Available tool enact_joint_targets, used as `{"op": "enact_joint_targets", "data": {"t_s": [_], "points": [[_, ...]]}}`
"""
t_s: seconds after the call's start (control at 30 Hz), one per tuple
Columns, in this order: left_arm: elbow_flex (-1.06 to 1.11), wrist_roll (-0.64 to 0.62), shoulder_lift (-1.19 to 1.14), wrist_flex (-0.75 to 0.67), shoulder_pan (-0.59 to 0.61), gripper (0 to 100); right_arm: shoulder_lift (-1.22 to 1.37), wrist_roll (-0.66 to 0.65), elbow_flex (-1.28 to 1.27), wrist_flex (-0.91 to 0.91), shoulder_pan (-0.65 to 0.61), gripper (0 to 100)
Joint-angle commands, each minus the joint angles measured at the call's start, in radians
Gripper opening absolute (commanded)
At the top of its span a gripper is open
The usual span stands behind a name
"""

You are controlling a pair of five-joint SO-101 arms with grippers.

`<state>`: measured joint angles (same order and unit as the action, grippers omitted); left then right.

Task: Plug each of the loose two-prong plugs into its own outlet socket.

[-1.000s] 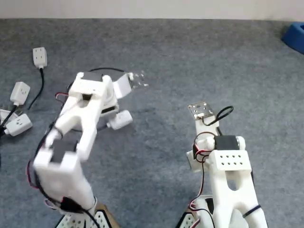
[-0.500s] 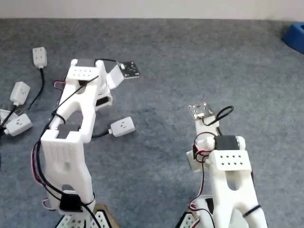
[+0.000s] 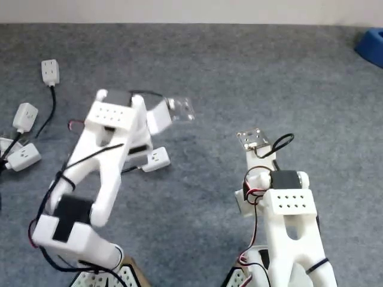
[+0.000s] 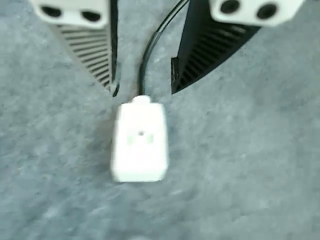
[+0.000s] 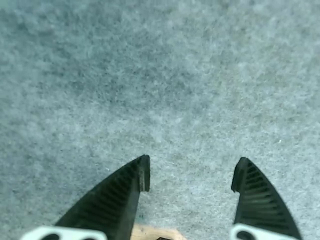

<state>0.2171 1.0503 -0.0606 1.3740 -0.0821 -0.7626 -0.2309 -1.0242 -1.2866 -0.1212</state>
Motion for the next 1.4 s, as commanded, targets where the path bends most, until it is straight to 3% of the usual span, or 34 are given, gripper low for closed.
{"op": "enact_joint_targets", "data": {"t_s": [0.0,0.23,0.4,0.73,1.03,1.2,1.3,1.37], "points": [[0.189,-0.009,0.081,-0.147,-0.071,18,-0.013,-0.011,0.005,0.002,-0.008,27.1],[0.225,-0.011,-0.001,-0.304,-0.088,18,-0.013,-0.011,0.005,0.002,-0.008,27.1],[0.099,-0.011,-0.125,-0.311,-0.07,18,-0.013,-0.011,0.005,0.002,-0.008,27.1],[-0.05,0.032,-0.254,-0.253,-0.053,18,-0.013,-0.011,0.005,0.002,-0.008,27.1],[-0.104,0.11,-0.277,0.034,-0.091,18,-0.013,-0.011,0.005,0.002,-0.012,27.1],[0.036,0.19,-0.199,0.038,-0.168,11,-0.013,-0.011,0.005,0.002,-0.012,27.1],[0.12,0.192,-0.151,-0.014,-0.216,0,-0.013,-0.011,0.005,0.002,-0.012,27.1],[0.145,0.204,-0.131,-0.029,-0.22,1,-0.013,-0.011,0.005,0.002,-0.012,27.1]]}}
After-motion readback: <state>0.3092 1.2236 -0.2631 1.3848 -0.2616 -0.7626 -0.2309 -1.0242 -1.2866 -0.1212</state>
